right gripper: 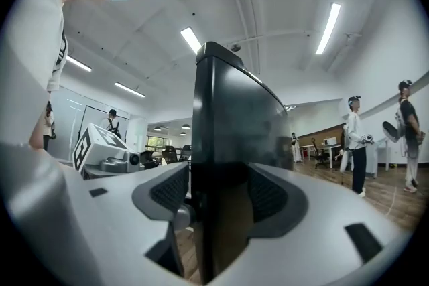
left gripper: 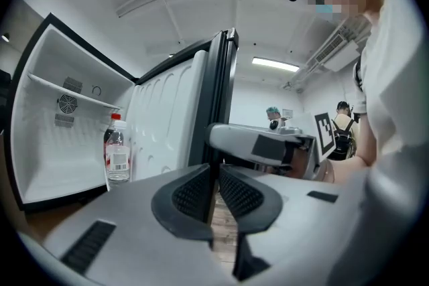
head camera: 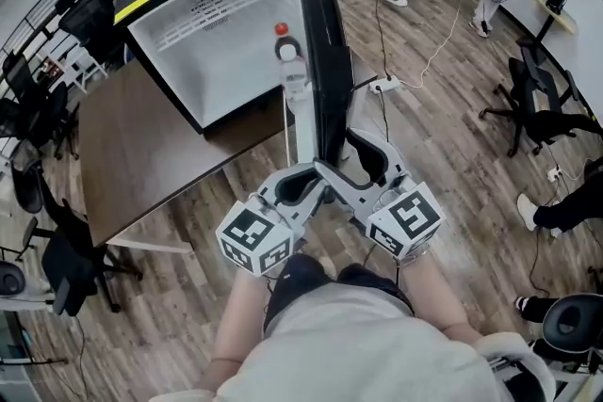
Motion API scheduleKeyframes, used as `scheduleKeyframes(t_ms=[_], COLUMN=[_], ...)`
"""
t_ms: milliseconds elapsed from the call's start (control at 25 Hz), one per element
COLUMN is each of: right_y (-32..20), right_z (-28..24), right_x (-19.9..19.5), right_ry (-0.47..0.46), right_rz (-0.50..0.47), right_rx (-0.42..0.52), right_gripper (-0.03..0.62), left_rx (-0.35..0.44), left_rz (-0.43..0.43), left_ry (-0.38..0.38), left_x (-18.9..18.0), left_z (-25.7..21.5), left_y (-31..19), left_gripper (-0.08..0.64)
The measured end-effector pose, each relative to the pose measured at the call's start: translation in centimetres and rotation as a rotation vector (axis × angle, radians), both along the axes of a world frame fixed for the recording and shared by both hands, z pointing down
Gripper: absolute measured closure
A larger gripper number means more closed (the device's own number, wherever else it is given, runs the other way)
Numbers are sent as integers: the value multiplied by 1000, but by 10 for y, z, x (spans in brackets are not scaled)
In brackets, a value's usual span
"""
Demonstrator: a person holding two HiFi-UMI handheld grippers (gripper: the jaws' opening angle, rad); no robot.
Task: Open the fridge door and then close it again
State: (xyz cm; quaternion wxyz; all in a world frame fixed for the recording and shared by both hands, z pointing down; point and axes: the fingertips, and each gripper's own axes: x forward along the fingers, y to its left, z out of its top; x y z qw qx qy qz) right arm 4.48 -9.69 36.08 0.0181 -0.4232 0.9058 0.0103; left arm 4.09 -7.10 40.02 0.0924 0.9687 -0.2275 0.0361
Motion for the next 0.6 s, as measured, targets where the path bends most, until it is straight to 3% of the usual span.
scheduleKeyframes(t_ms=[320,600], right_y=[7,12], right_z=[1,0], right_x=[41,92], right_ry=[3,-12], right_rz=[91,189], right_rx=[19,12], right_gripper=[371,414], left_rx=[-1,3], left_rz=[89,109], left_ry=[14,4], left_x=[39,66], left_z=[2,0], left_y=[8,6], left_gripper=[523,525])
